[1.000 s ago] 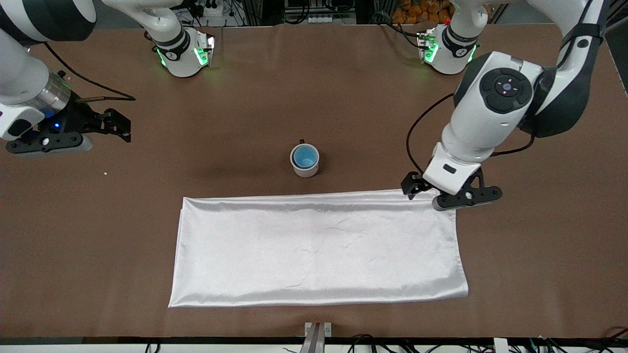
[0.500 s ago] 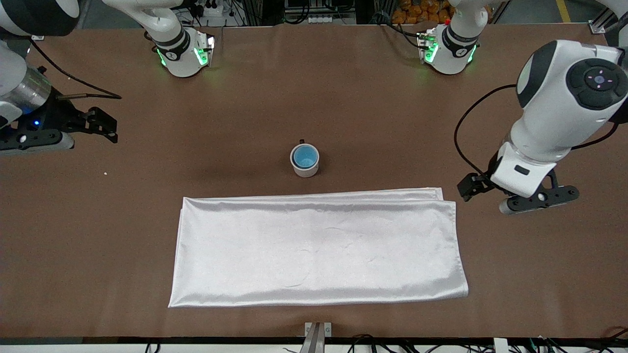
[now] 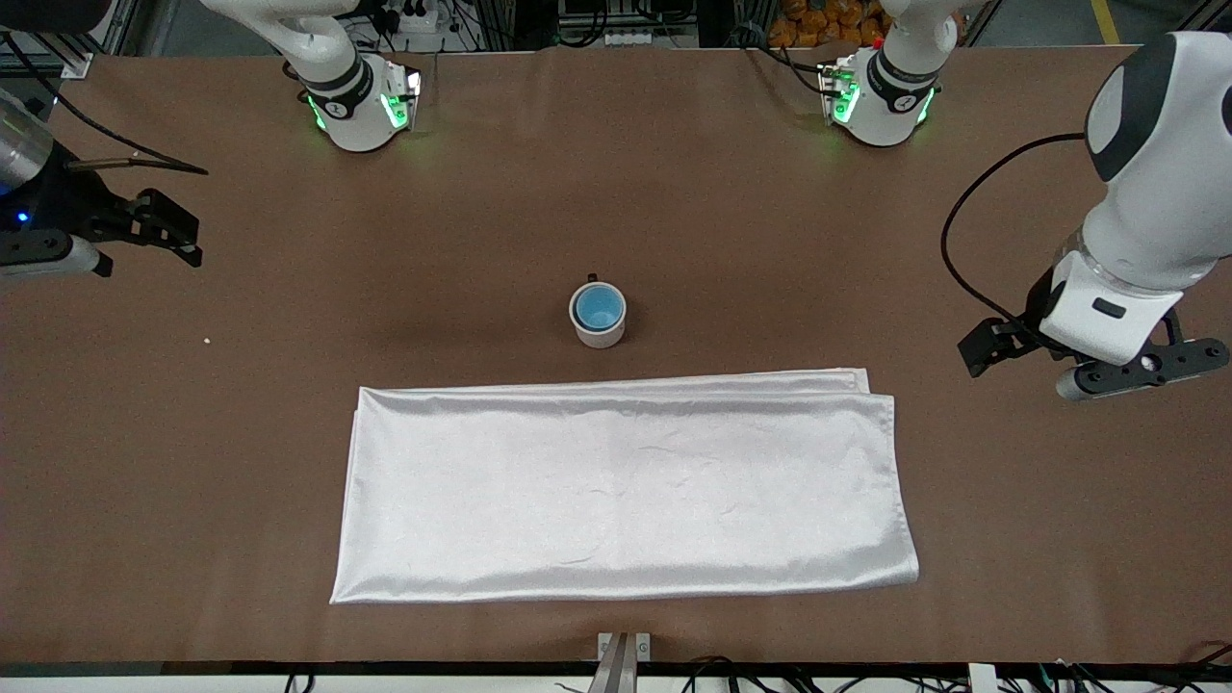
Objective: Place blue cup into white mug on table
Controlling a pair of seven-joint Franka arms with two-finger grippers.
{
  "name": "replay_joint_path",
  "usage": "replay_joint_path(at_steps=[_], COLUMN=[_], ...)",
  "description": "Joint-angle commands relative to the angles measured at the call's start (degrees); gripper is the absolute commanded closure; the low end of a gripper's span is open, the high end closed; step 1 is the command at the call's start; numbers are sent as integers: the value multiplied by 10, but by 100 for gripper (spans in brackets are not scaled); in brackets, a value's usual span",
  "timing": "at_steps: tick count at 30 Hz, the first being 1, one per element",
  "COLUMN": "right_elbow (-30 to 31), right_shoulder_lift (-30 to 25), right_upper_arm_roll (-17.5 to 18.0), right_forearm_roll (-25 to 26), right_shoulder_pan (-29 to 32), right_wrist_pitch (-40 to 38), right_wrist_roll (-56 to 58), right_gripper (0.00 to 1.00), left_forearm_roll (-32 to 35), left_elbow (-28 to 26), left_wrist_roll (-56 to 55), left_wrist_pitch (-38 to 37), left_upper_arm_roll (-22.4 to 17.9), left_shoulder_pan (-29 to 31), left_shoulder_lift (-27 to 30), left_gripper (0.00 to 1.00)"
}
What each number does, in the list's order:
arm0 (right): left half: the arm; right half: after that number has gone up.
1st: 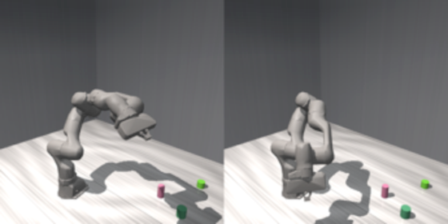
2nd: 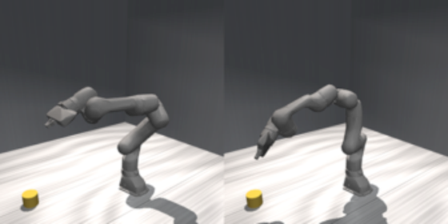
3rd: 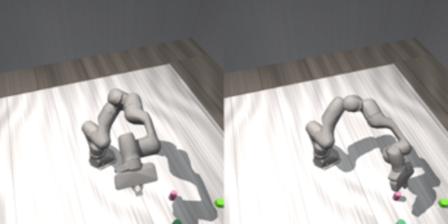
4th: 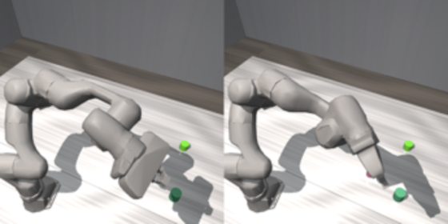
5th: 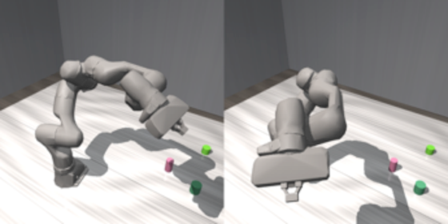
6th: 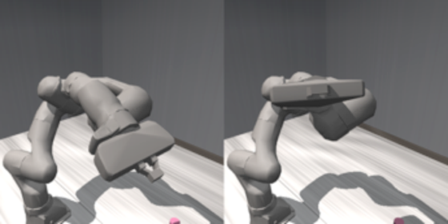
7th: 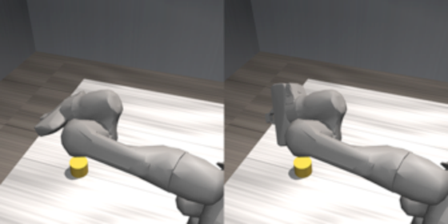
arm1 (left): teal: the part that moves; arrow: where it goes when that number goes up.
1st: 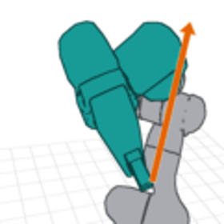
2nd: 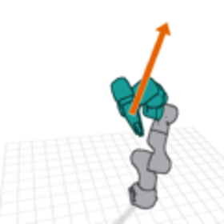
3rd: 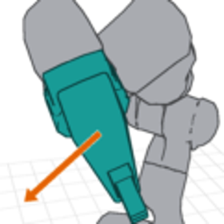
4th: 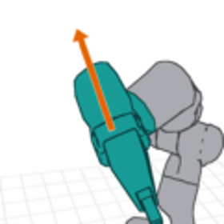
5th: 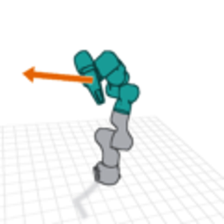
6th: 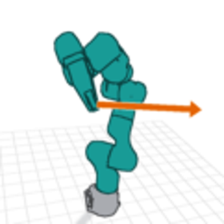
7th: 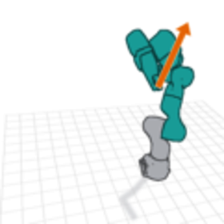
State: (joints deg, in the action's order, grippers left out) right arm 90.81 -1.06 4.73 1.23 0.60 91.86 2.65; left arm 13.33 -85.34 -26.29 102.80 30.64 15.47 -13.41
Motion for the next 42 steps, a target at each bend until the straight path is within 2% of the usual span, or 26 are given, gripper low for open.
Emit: replay_joint_path(at_steps=[1, 8, 13, 20, 29, 31, 42], right_elbow=[-10, -10, -10, -10, -10, -10, -10], right_shoulder_lift=[-3, -1, -1, -1, -2, -2, -2], right_upper_arm_roll=[2, 2, -5, -8, -9, -8, -8], right_forearm_roll=[-10, -12, -52, -47, -45, -45, -46], right_shoulder_pan=[11, 11, 17, 16, 16, 16, 15], right_wrist_pitch=[-13, -5, -4, -1, -5, -5, -5], right_wrist_roll=[10, 10, 6, 10, 10, 10, 9], right_gripper=[0, 0, 0, 0, 0, 0, 0], left_forearm_roll=[-26, -28, -37, -67, -88, -97, -101], left_elbow=[-12, -12, -8, -10, -10, -11, -11], left_wrist_roll=[47, 53, 91, 146, 199, 214, 235], left_wrist_pitch=[-13, -26, -28, -28, -47, -47, -48], left_upper_arm_roll=[5, 5, 0, -65, -217, -241, -252], left_shoulder_pan=[20, 22, 34, 7, -114, -128, -134], left_shoulder_lift=[26, 34, 45, 59, 71, 74, 79], left_gripper=[0, 0, 0, 0, 0, 0, 0])
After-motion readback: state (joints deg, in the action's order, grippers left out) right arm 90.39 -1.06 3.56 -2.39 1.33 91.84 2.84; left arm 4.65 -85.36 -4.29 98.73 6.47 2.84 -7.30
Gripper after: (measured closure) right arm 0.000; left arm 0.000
